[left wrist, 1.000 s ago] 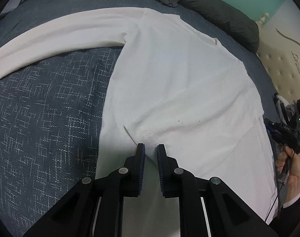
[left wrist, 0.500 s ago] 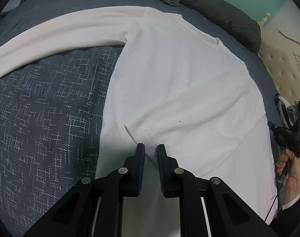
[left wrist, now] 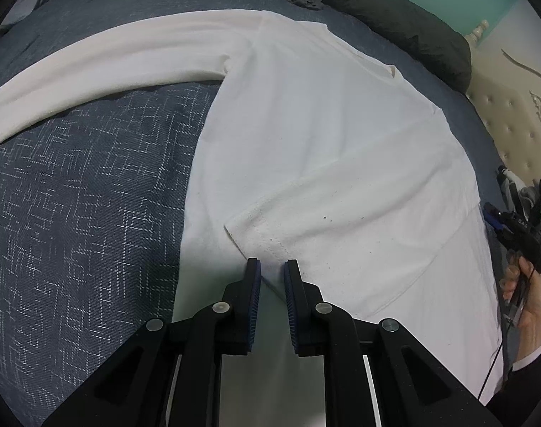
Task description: Fold clothes
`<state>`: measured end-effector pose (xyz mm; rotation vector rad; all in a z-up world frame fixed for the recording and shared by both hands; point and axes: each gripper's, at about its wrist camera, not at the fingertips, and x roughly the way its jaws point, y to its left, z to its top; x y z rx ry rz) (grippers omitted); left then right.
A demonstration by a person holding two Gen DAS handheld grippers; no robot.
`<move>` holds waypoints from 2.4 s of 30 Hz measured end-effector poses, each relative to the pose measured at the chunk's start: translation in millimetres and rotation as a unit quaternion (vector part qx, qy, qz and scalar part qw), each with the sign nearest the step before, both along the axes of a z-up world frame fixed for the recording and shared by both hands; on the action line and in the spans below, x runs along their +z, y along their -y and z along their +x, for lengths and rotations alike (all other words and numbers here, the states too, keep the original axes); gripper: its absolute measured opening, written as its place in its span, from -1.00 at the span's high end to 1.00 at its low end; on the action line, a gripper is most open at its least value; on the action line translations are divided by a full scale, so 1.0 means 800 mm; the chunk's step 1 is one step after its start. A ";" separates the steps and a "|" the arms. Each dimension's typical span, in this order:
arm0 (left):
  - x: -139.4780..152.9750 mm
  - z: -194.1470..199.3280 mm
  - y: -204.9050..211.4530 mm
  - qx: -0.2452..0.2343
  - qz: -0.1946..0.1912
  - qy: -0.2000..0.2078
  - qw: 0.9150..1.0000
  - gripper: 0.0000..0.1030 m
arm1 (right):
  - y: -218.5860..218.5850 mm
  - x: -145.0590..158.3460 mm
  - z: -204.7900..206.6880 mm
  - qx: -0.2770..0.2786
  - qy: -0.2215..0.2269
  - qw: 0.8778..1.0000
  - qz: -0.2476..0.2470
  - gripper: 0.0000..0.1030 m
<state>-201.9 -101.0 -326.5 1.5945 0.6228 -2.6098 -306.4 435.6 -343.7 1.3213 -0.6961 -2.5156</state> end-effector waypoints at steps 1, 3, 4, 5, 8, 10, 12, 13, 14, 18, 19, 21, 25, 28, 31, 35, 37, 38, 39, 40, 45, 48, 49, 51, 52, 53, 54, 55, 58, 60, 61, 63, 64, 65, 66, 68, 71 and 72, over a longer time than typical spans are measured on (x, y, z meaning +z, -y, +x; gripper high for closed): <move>0.000 0.000 0.000 0.000 0.000 0.000 1.000 0.71 | 0.003 -0.003 -0.001 0.007 0.002 1.000 0.001 0.52; 0.000 -0.003 0.000 0.000 -0.001 0.001 1.000 0.71 | 0.005 -0.011 -0.004 0.013 0.011 1.000 0.012 0.58; 0.000 -0.004 0.000 0.000 -0.001 0.001 1.000 0.71 | 0.003 -0.015 -0.004 0.011 0.013 1.000 0.013 0.76; 0.000 -0.004 0.000 0.001 -0.001 0.001 1.000 0.71 | 0.000 -0.018 -0.004 0.006 0.016 1.000 0.011 0.90; 0.001 -0.004 0.001 0.003 0.001 0.001 1.000 0.71 | -0.012 -0.022 -0.002 -0.018 0.019 1.000 0.006 0.94; 0.003 -0.004 0.003 0.005 0.001 0.002 1.000 0.70 | -0.022 -0.023 0.001 -0.033 0.017 0.999 0.003 0.95; 0.005 -0.004 0.004 0.008 0.002 0.002 1.000 0.67 | -0.035 -0.026 0.005 -0.049 0.018 0.998 -0.020 0.95; 0.009 -0.003 0.005 0.011 0.000 0.000 1.000 0.64 | -0.038 -0.027 0.006 -0.056 0.019 0.998 -0.031 0.94; 0.012 -0.003 0.006 0.013 0.000 -0.001 1.000 0.56 | -0.041 -0.027 0.008 -0.064 0.020 0.997 -0.042 0.94; 0.031 -0.001 0.014 0.034 0.007 -0.010 0.999 0.44 | -0.039 -0.019 0.007 -0.076 0.012 0.996 -0.052 0.91; 0.036 0.003 0.020 0.041 0.008 -0.013 0.999 0.43 | -0.038 -0.017 0.006 -0.077 0.009 0.996 -0.053 0.91; 0.047 0.033 0.038 0.059 0.008 -0.020 0.998 0.40 | -0.039 -0.010 0.008 -0.080 0.002 0.995 -0.058 0.90; 0.048 0.037 0.078 0.122 0.012 -0.031 0.992 0.25 | -0.034 0.002 0.012 -0.074 -0.012 0.995 -0.060 0.90; 0.049 0.035 0.116 0.180 0.015 -0.041 0.983 0.24 | -0.028 0.010 0.014 -0.068 -0.021 0.995 -0.064 0.90; 0.050 0.096 0.185 0.231 0.015 -0.042 0.972 0.23 | -0.016 0.015 0.015 -0.055 -0.027 0.996 -0.065 0.90; 0.046 0.115 0.250 0.285 0.005 -0.037 0.958 0.23 | -0.005 0.016 0.028 -0.043 -0.027 0.997 -0.066 0.90; 0.041 0.118 0.276 0.312 0.005 -0.039 0.949 0.22 | 0.003 0.016 0.028 -0.039 -0.026 0.997 -0.067 0.90; 0.041 0.125 0.290 0.324 0.005 -0.041 0.945 0.21 | 0.008 0.018 0.025 -0.038 -0.027 0.997 -0.066 0.90; 0.038 0.129 0.301 0.334 0.006 -0.042 0.942 0.18 | 0.012 0.021 0.026 -0.037 -0.030 0.997 -0.061 0.90; 0.036 0.133 0.312 0.345 0.007 -0.042 0.938 0.15 | 0.015 0.025 0.027 -0.034 -0.035 0.997 -0.057 0.90; 0.032 0.156 0.357 0.384 0.020 -0.055 0.922 0.04 | 0.028 0.040 0.032 -0.024 -0.057 0.997 -0.049 0.90; 0.031 0.165 0.375 0.393 0.023 -0.062 0.917 0.02 | 0.032 0.042 0.033 -0.023 -0.062 0.997 -0.040 0.90; 0.031 0.167 0.381 0.397 0.025 -0.066 0.915 0.02 | 0.033 0.042 0.033 -0.023 -0.063 0.997 -0.036 0.90; 0.030 0.173 0.395 0.410 0.034 -0.073 0.909 0.01 | 0.034 0.042 0.035 -0.024 -0.067 0.997 -0.032 0.90; 0.029 0.174 0.401 0.415 0.035 -0.074 0.906 0.01 | 0.035 0.042 0.035 -0.025 -0.068 0.997 -0.031 0.90; 0.029 0.175 0.406 0.420 0.035 -0.075 0.904 0.01 | 0.035 0.042 0.036 -0.025 -0.069 0.997 -0.029 0.90; 0.028 0.176 0.412 0.425 0.036 -0.076 0.901 0.01 | 0.036 0.042 0.036 -0.025 -0.070 0.997 -0.028 0.90; 0.027 0.176 0.417 0.430 0.037 -0.076 0.899 0.01 | 0.038 0.041 0.035 -0.024 -0.070 0.997 -0.027 0.90; 0.026 0.174 0.431 0.437 0.037 -0.076 0.895 -0.02 | 0.041 0.039 0.034 -0.022 -0.070 0.997 -0.024 0.90; 0.026 0.169 0.435 0.435 0.032 -0.075 0.897 -0.04 | 0.042 0.037 0.033 -0.020 -0.068 0.997 -0.022 0.90; 0.025 0.166 0.436 0.433 0.029 -0.074 0.898 -0.04 | 0.043 0.036 0.033 -0.020 -0.066 0.997 -0.021 0.90; 0.024 0.163 0.439 0.433 0.026 -0.074 0.898 -0.04 | 0.044 0.035 0.032 -0.018 -0.065 0.998 -0.019 0.90; 0.023 0.162 0.440 0.432 0.024 -0.074 0.898 -0.03 | 0.045 0.034 0.032 -0.017 -0.065 0.998 -0.018 0.90; 0.023 0.161 0.439 0.429 0.021 -0.072 0.900 -0.01 | 0.045 0.034 0.032 -0.017 -0.065 0.998 -0.018 0.90; 0.023 0.159 0.439 0.426 0.017 -0.070 0.902 0.01 | 0.045 0.034 0.033 -0.017 -0.066 0.998 -0.018 0.90; 0.023 0.148 0.442 0.421 0.011 -0.067 0.904 0.30 | 0.044 0.034 0.034 -0.018 -0.067 0.997 -0.019 0.90; 0.021 0.149 0.447 0.419 0.010 -0.061 0.906 0.78 | 0.042 0.034 0.035 -0.020 -0.066 0.997 -0.021 0.90; 0.023 0.147 0.448 0.415 0.005 -0.060 0.908 0.82 | 0.041 0.034 0.035 -0.021 -0.067 0.997 -0.022 0.90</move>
